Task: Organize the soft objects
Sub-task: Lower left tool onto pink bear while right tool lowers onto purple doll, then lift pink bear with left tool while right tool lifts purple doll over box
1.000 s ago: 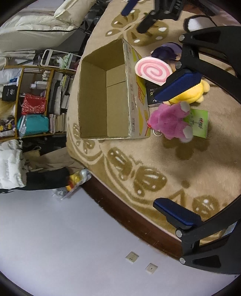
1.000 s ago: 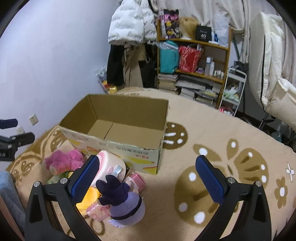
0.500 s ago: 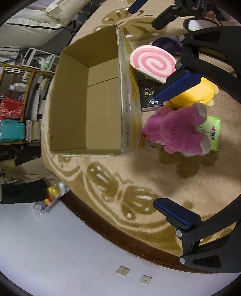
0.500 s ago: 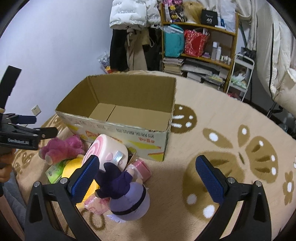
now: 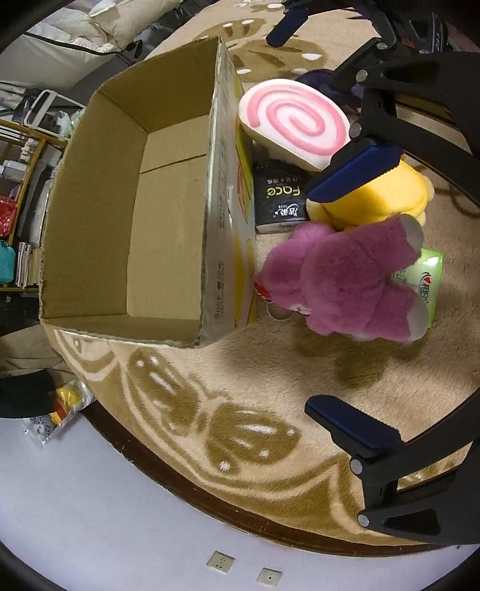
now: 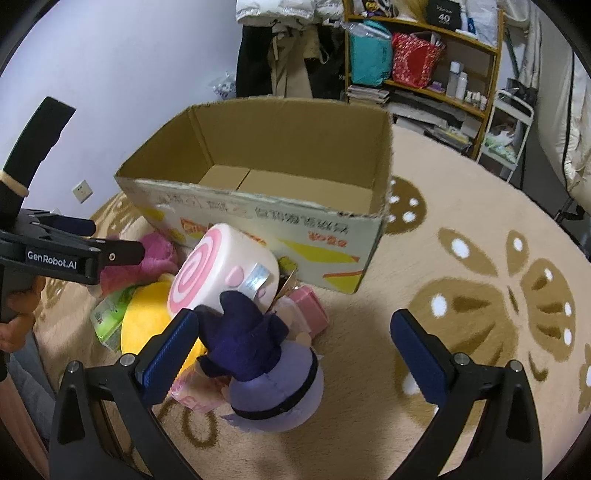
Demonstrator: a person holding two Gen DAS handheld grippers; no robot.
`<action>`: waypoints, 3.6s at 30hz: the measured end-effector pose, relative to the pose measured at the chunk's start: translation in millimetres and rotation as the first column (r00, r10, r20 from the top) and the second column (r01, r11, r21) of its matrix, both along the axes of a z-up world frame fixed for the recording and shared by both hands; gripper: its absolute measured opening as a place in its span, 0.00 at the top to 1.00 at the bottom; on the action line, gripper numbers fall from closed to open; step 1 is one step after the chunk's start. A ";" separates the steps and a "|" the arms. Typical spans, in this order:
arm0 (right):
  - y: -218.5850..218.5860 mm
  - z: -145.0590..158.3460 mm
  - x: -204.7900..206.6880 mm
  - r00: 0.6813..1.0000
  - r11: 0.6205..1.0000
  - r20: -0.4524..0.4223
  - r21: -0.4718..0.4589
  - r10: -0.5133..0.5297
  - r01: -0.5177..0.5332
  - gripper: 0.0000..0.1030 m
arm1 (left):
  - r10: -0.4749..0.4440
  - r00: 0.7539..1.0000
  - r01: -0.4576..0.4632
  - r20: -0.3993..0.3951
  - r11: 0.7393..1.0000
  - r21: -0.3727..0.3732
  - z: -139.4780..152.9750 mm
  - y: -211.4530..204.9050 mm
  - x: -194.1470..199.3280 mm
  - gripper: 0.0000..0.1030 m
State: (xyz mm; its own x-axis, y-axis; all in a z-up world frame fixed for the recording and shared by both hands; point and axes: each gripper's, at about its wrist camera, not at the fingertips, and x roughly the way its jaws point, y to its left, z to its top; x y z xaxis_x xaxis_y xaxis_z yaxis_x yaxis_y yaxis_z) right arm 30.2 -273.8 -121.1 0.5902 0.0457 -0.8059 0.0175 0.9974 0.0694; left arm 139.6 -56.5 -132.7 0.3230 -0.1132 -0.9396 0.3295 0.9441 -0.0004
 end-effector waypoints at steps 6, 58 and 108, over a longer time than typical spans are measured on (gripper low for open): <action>6.3 -5.5 3.4 1.000 1.000 -0.018 0.005 0.019 -0.019 0.00 | 0.011 0.999 -0.011 -0.032 1.000 0.006 -9.0 0.6 3.8 0.00; -6.8 -11.9 6.3 0.997 0.998 -0.071 0.065 -0.012 0.016 0.63 | -0.007 0.992 0.005 -0.128 1.000 -0.019 -28.3 0.0 -8.4 0.47; -33.8 100.7 -1.6 0.918 0.991 0.377 0.086 -0.124 0.099 0.64 | 0.116 0.826 -0.127 0.552 0.992 -0.018 121.7 30.6 -59.4 0.47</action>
